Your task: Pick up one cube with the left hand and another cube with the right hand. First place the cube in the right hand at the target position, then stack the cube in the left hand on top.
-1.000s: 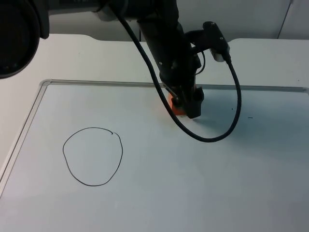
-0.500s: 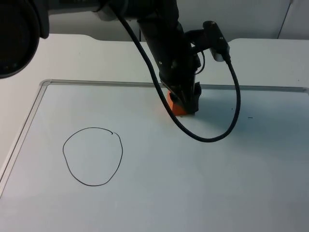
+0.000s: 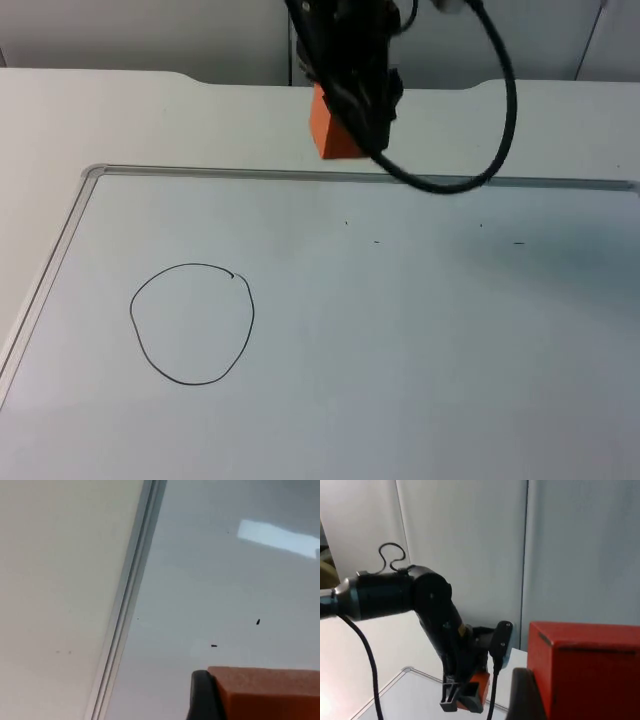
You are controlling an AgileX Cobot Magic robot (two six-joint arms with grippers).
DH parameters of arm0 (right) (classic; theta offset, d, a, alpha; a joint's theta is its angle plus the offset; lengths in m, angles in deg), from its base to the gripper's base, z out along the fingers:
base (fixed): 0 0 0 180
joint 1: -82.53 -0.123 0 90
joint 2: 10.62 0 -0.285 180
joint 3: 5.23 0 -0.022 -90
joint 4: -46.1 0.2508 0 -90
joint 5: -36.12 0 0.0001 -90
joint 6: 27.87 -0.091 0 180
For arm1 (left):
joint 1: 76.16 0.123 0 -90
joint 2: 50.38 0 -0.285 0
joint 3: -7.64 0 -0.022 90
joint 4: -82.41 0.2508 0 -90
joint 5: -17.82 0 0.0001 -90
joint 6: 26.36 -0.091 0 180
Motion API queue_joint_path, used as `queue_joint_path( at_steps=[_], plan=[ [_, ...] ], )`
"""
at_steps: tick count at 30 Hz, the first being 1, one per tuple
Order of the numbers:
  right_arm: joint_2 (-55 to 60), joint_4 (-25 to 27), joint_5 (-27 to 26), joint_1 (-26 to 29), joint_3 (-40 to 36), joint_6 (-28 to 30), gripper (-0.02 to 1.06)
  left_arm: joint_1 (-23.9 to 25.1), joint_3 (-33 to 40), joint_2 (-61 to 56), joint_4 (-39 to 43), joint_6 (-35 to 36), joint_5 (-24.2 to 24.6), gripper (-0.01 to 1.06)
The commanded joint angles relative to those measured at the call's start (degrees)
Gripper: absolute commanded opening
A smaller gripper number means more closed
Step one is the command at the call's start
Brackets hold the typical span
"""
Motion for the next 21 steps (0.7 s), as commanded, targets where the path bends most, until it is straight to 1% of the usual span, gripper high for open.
queue_joint_path(
  at_steps=[1,11,17,21],
  plan=[
    [-0.2,-0.8,-2.3,-0.2,-0.1,-0.1,0.0,-0.2,-0.5,-3.2,-0.1,2.3,1.5,0.0],
    [-0.2,-1.5,-3.0,-0.2,-0.1,-0.1,0.0,0.0,-0.4,-16.7,-0.6,7.9,1.5,0.0],
    [-0.2,-1.5,-3.4,-0.2,-0.1,-0.1,0.0,0.0,-0.4,-23.7,-0.7,9.4,1.5,0.0],
    [-0.2,-1.5,-4.9,-0.2,-0.1,-0.1,0.0,0.0,-0.4,-30.4,0.2,10.8,1.5,0.0]
  ],
)
